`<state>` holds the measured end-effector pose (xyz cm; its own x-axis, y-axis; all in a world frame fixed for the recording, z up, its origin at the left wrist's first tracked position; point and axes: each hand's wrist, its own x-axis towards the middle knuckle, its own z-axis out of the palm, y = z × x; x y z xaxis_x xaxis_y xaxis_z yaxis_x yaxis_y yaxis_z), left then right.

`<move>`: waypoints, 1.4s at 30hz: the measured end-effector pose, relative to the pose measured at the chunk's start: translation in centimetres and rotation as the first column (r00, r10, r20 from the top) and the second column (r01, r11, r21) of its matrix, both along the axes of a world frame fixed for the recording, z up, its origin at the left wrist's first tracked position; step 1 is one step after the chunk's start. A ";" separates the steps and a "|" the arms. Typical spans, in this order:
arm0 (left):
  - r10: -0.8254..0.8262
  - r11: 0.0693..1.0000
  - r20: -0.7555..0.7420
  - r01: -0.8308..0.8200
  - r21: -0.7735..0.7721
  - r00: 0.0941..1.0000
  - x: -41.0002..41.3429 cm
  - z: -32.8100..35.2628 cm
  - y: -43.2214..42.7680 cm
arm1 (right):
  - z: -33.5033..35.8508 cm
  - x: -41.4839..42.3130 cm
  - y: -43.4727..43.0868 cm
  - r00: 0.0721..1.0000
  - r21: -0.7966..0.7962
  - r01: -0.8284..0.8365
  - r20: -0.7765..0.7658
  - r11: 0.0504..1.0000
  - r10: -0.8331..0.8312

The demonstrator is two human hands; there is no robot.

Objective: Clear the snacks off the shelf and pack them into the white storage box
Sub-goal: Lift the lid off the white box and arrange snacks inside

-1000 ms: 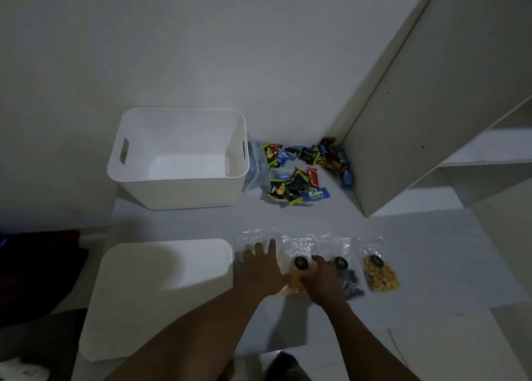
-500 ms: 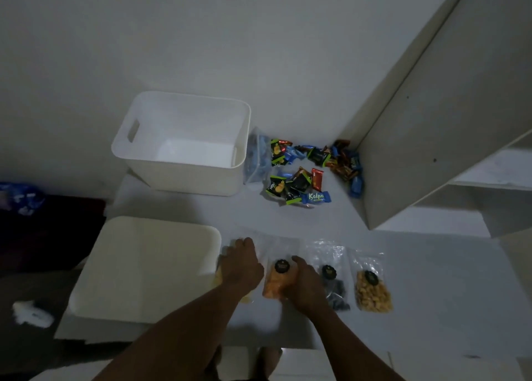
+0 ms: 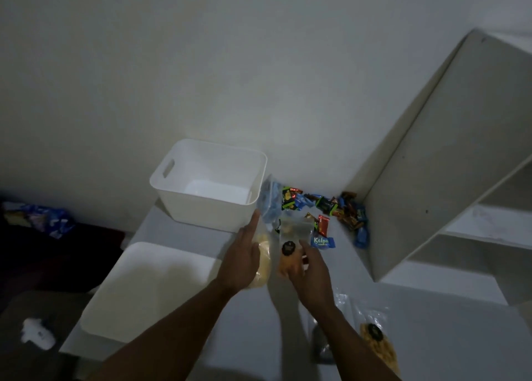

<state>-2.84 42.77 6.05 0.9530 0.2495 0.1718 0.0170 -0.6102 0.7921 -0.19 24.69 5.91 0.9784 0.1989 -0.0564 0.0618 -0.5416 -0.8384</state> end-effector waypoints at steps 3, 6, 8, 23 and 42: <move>0.003 0.998 0.125 -0.011 0.058 0.992 2.1 2.9 1.4 | 2.4 2.5 1.6 0.995 0.048 -0.002 0.099 0.999 -0.003; 0.056 0.997 0.232 -0.066 0.039 0.971 4.5 5.7 3.6 | 5.3 4.7 4.1 0.979 0.081 -0.011 0.203 0.997 -0.005; 0.100 0.995 0.307 -0.096 -0.028 0.946 5.9 7.7 5.3 | 7.4 6.3 5.9 0.956 0.117 0.002 0.291 0.993 -0.036; 0.329 0.918 0.255 -0.243 -0.314 0.909 14.3 14.1 18.8 | 12.7 14.7 19.7 0.853 0.295 0.265 0.373 0.918 -0.366; 0.121 0.832 -0.425 -0.325 -0.449 0.897 21.3 1.9 20.1 | 0.4 19.7 26.4 0.925 -0.211 0.307 -0.163 0.928 -0.343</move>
